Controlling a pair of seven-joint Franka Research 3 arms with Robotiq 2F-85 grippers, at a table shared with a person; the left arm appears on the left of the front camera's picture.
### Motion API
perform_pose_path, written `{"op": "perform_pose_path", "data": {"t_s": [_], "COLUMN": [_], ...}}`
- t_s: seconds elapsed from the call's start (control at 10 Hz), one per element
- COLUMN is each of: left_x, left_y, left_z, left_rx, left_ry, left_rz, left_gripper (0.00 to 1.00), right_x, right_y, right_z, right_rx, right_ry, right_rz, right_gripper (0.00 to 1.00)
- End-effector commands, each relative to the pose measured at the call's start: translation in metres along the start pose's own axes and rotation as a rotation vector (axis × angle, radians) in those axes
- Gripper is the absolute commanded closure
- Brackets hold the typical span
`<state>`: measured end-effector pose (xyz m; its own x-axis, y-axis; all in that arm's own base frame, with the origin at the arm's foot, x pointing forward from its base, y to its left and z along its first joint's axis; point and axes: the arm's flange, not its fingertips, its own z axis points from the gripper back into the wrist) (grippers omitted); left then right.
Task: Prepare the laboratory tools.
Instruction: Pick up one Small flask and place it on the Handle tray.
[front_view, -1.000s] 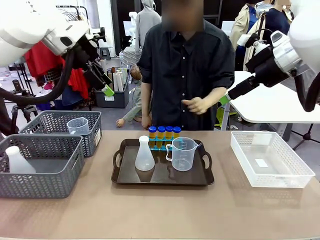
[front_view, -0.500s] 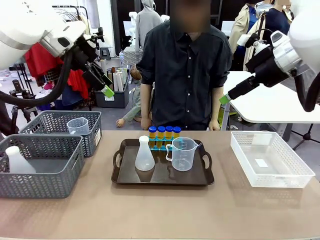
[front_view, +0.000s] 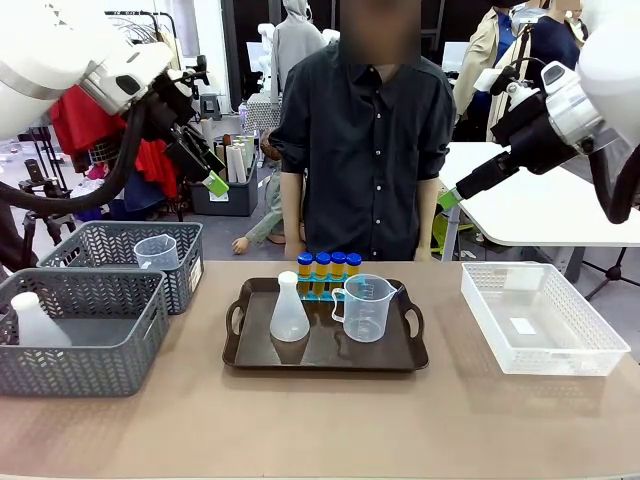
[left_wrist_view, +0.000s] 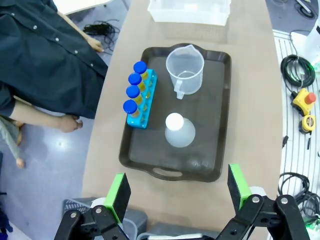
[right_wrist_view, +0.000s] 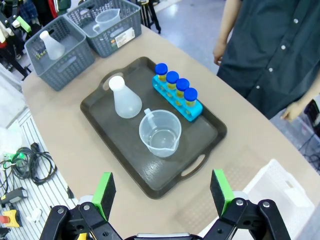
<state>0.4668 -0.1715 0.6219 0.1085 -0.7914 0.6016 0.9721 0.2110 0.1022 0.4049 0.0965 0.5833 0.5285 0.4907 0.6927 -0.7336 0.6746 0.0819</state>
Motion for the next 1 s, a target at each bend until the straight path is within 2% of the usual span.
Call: {"op": "perform_pose_path", "data": {"t_s": [0.0, 0.9], "left_x": [-0.0003, -0.0003], "left_y": [0.0009, 0.0009], "left_z": [0.001, 0.001], "left_rx": [0.007, 0.007], "left_ry": [-0.003, -0.003], "left_rz": [0.005, 0.005], "left_gripper": [0.0, 0.0], "right_x": [0.0006, 0.0006], "right_y": [-0.0004, -0.0004], "right_z": [0.0007, 0.0007], "right_rx": [0.013, 0.013], "right_ry": [-0.009, -0.009], "right_rz": [-0.004, -0.004], "right_gripper": [0.0, 0.0]}}
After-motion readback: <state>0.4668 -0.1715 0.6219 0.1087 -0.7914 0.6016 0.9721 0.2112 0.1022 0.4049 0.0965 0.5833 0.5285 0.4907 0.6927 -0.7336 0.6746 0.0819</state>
